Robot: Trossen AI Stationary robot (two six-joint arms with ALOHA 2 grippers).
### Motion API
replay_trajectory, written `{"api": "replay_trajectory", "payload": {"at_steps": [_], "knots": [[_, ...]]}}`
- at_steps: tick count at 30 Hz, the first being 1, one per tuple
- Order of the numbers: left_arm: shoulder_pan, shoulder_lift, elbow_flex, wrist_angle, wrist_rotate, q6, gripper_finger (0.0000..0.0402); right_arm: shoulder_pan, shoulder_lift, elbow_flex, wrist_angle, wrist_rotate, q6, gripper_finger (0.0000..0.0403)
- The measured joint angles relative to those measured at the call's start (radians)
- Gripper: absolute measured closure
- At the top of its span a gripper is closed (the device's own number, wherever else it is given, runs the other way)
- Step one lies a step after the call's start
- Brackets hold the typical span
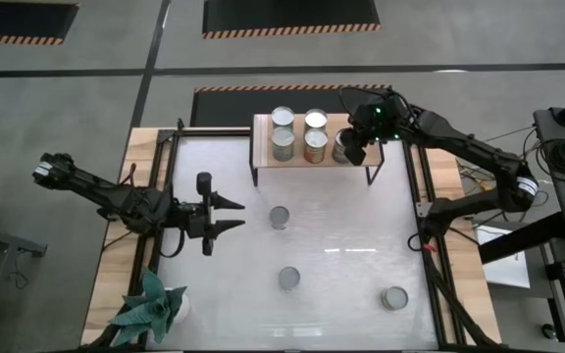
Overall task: Pick and place cans onto a shelf
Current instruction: Put the canned peas on the shelf, then put the small canned peas on the shelf
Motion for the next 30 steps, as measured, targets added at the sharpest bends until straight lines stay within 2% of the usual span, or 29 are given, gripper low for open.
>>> {"api": "replay_trajectory", "payload": {"at_steps": [22, 26, 30], "knots": [[0.000, 0.000, 0.000, 0.000, 0.000, 0.000, 0.0253, 0.003, -0.075, -0.002, 0.027, 0.000, 0.006, 0.0390], [0.000, 0.000, 0.000, 0.000, 0.000, 0.000, 0.0253, 0.046, -0.107, 0.014, 0.027, -0.003, 0.059, 0.0390], [0.000, 0.000, 0.000, 0.000, 0.000, -0.002, 0.0253, 0.150, -0.143, 0.017, 0.024, -0.008, 0.114, 0.0390]]}}
